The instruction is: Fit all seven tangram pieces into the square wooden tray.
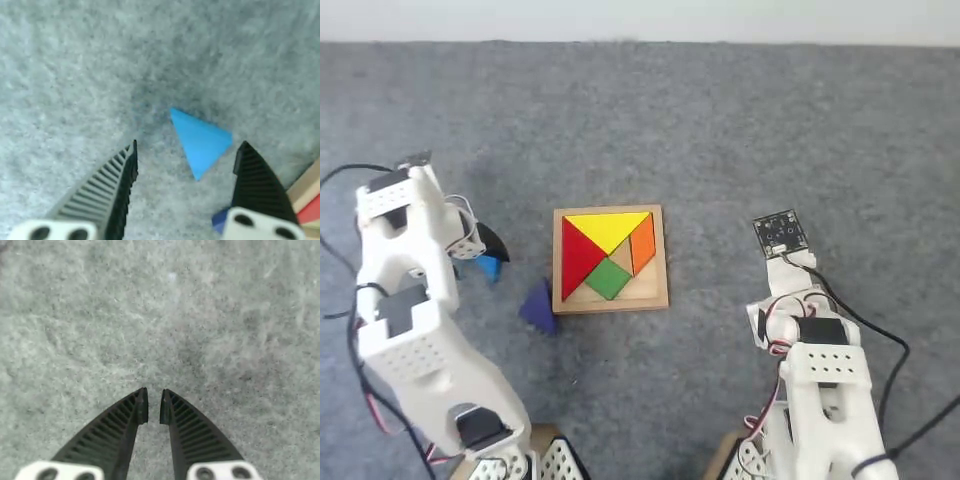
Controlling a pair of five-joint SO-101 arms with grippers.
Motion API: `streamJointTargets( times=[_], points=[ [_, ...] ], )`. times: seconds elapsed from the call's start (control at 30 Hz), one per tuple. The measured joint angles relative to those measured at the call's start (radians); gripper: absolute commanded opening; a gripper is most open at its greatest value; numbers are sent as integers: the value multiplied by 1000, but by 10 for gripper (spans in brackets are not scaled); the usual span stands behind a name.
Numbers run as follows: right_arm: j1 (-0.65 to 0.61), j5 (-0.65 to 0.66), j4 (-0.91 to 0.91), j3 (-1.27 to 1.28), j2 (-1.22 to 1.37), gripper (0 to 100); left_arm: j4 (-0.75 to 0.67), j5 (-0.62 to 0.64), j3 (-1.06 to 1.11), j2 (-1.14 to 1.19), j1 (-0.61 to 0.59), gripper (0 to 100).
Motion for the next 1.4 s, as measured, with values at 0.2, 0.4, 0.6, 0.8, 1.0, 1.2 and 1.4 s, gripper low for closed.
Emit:
streamJointTargets(
  times=[0.2,0.4,0.6,0.8,1.0,1.2,1.4],
  points=[
    [0,0,0,0,0,65,-9,2,0,0,0,294],
    [0,0,0,0,0,65,-8,66,-55,86,54,293],
    [0,0,0,0,0,65,37,107,-146,157,69,224],
    [0,0,0,0,0,65,58,91,-181,167,83,172],
    [0,0,0,0,0,65,68,43,-190,170,86,152],
    [0,0,0,0,0,65,87,34,-195,170,86,152],
    [0,0,0,0,0,65,130,28,-216,180,86,60]
  ],
)
